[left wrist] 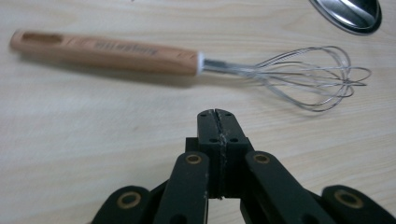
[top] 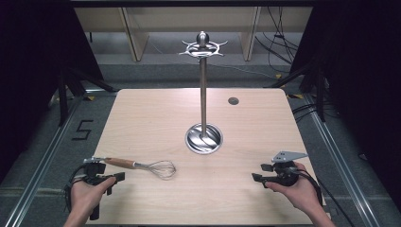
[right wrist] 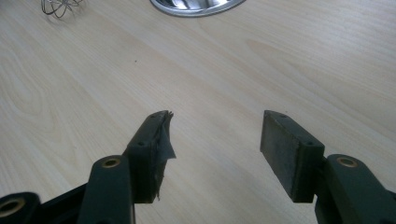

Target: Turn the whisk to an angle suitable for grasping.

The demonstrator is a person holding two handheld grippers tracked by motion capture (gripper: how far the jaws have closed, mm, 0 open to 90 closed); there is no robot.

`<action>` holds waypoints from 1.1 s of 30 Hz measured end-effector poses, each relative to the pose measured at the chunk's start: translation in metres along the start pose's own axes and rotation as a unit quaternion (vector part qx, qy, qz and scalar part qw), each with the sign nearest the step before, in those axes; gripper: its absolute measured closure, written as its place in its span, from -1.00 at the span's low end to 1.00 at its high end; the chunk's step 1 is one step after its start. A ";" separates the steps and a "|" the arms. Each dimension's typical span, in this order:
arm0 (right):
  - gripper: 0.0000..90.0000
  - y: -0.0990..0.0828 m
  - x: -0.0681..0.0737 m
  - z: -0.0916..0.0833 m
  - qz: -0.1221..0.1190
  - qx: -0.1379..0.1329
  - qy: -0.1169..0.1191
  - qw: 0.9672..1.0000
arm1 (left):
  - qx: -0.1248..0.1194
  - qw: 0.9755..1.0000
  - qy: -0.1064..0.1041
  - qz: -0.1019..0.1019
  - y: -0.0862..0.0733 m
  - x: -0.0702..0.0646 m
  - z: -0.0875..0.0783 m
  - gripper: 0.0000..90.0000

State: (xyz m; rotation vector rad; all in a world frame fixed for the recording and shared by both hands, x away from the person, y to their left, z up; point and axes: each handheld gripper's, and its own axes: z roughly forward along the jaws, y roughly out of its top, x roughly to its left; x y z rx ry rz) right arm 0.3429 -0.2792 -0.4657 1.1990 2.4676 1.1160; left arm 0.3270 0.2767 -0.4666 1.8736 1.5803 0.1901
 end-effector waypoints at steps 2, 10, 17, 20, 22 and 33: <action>-0.04 0.000 0.000 -0.001 -0.003 -0.001 -0.003 1.000 | 0.002 1.000 -0.002 0.002 0.003 -0.003 0.002 0.99; -0.04 0.000 0.001 0.000 0.004 0.002 0.002 1.000 | -0.008 1.000 0.010 0.023 0.031 -0.018 0.015 0.98; -0.04 -0.001 0.000 0.000 0.001 -0.001 -0.002 1.000 | -0.006 0.999 0.024 0.042 0.081 -0.036 0.049 0.98; -0.04 -0.001 -0.002 0.000 0.001 0.000 -0.005 1.000 | 0.027 0.999 0.028 0.030 0.094 -0.046 0.075 0.98; -0.04 -0.002 -0.002 0.000 0.005 -0.002 -0.003 1.000 | 0.051 0.997 0.035 0.039 0.095 -0.049 0.083 0.98; -0.06 -0.002 0.000 0.002 0.013 0.008 0.003 1.000 | 0.120 0.991 0.027 0.058 0.085 -0.051 0.109 0.98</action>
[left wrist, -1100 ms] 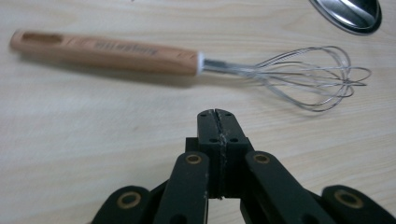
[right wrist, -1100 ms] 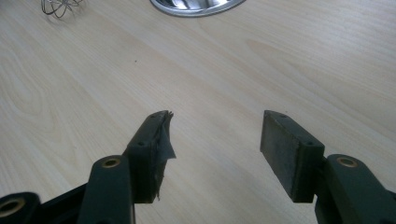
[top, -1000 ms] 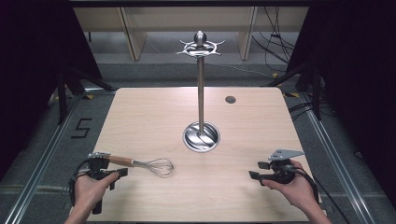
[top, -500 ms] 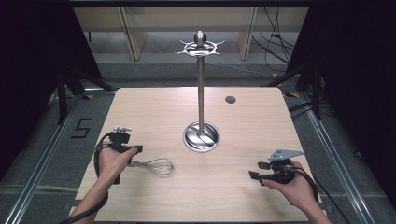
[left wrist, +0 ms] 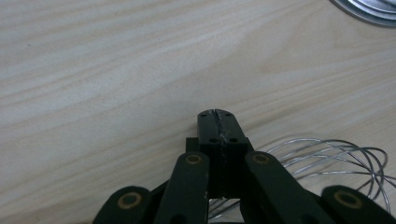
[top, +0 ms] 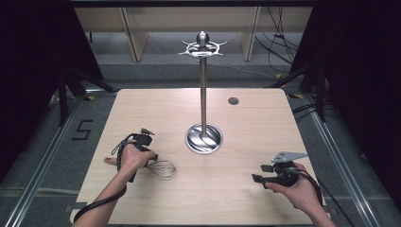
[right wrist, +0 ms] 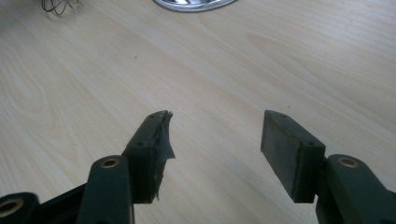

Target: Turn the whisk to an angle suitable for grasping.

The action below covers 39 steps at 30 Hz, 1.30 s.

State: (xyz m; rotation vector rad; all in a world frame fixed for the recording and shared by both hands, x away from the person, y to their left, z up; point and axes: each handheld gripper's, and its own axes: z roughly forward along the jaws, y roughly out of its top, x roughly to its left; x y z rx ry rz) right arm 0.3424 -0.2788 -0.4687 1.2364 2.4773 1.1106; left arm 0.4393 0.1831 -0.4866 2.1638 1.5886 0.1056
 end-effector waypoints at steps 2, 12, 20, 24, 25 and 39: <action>-0.06 0.000 0.001 0.000 0.009 0.007 0.004 1.000 | 0.007 1.000 -0.008 0.006 -0.002 0.000 -0.001 0.98; -0.08 0.000 0.000 0.000 0.000 0.006 -0.002 1.000 | 0.049 0.997 -0.038 0.040 -0.024 0.003 -0.013 0.98; -0.09 -0.001 -0.001 0.003 -0.008 0.000 -0.004 1.000 | 0.071 0.995 -0.054 0.043 -0.054 -0.002 -0.022 0.98; -0.09 -0.001 0.000 0.003 -0.005 0.000 -0.005 1.000 | 0.073 0.993 -0.044 0.083 -0.067 0.000 -0.028 0.98; -0.09 -0.001 -0.001 0.003 -0.005 0.000 -0.006 1.000 | 0.068 0.993 -0.052 0.081 -0.070 0.001 -0.028 0.98; -0.09 -0.002 -0.006 0.000 0.003 -0.001 -0.003 1.000 | -0.006 0.999 -0.025 0.041 -0.084 0.010 -0.076 0.67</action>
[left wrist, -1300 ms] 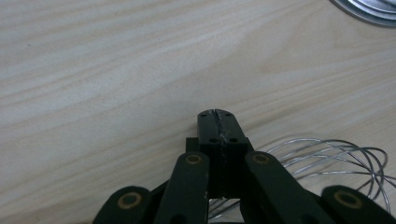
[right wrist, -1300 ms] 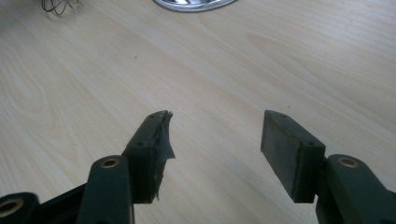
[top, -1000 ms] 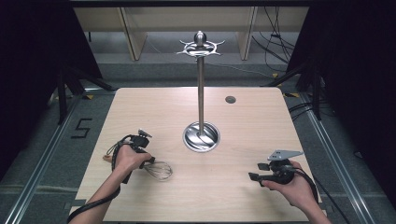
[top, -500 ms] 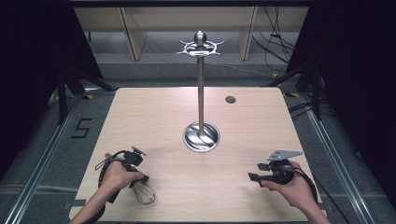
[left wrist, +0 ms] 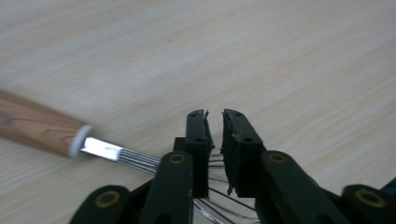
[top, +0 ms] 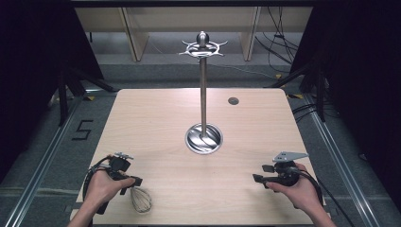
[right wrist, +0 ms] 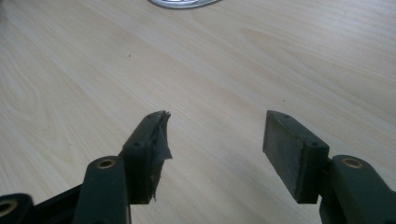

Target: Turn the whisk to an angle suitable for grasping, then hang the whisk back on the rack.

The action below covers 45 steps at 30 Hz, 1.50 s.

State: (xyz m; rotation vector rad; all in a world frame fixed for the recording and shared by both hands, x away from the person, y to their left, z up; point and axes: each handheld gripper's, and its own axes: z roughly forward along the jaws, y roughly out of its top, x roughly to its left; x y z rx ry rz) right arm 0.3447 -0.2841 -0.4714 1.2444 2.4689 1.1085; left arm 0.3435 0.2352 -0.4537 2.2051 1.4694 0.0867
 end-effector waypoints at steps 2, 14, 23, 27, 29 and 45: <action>-0.09 -0.001 -0.001 0.000 0.005 0.000 0.002 1.000 | -0.017 0.999 0.021 -0.018 0.002 0.004 -0.001 0.41; -0.09 0.002 -0.001 0.000 -0.001 -0.001 -0.001 1.000 | -0.034 0.986 0.115 -0.113 0.004 0.025 0.000 -0.20; -0.09 -0.001 -0.001 0.004 0.025 -0.019 0.001 1.000 | -0.001 0.982 0.114 -0.149 0.008 0.046 0.011 -0.28; -0.09 -0.001 -0.002 -0.003 0.004 0.004 -0.002 1.000 | 0.003 0.982 0.103 -0.159 0.006 0.049 0.014 -0.28; -0.09 0.000 -0.001 -0.003 0.006 0.004 -0.007 1.000 | 0.008 0.981 0.104 -0.165 0.006 0.051 0.015 -0.28; -0.09 -0.001 -0.002 0.004 0.004 -0.014 -0.003 1.000 | 0.051 0.978 0.112 -0.167 0.015 0.064 0.028 -0.09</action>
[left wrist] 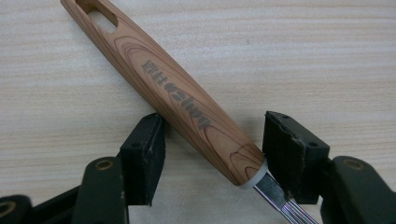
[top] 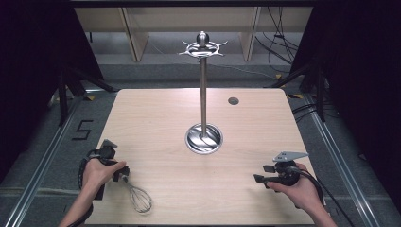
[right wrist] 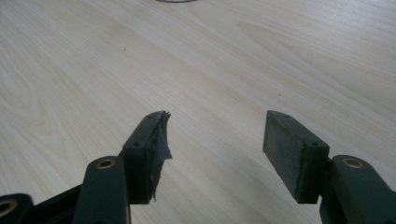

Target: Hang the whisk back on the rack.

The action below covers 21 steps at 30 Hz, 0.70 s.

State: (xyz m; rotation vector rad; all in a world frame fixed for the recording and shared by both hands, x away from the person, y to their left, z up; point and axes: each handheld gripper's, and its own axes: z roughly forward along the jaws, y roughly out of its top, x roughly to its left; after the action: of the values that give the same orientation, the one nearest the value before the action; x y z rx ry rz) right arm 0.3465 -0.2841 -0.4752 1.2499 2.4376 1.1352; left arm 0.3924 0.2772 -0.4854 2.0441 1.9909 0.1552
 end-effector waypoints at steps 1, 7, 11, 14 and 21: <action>-0.09 0.001 0.001 -0.001 0.000 0.008 -0.003 1.000 | -0.003 1.000 -0.002 0.004 0.001 0.000 0.001 -0.07; -0.09 0.002 0.002 -0.003 0.002 0.029 -0.001 1.000 | -0.001 1.000 0.002 0.023 0.000 0.001 -0.001 0.23; -0.09 0.001 0.002 -0.001 -0.004 0.019 -0.002 1.000 | 0.001 0.999 -0.004 0.035 -0.001 0.001 -0.002 0.34; -0.09 0.000 0.002 0.002 -0.001 0.008 0.001 1.000 | 0.010 0.999 0.003 0.042 -0.001 -0.001 -0.003 0.45; -0.09 0.001 0.002 -0.001 -0.005 0.031 0.002 1.000 | 0.001 0.999 0.001 0.051 -0.001 -0.002 -0.003 0.54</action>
State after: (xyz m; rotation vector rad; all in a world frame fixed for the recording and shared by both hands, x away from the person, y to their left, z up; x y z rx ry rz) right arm 0.3454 -0.2826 -0.4732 1.2524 2.4971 1.0677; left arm 0.3906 0.2759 -0.4828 2.1488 1.8891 0.1767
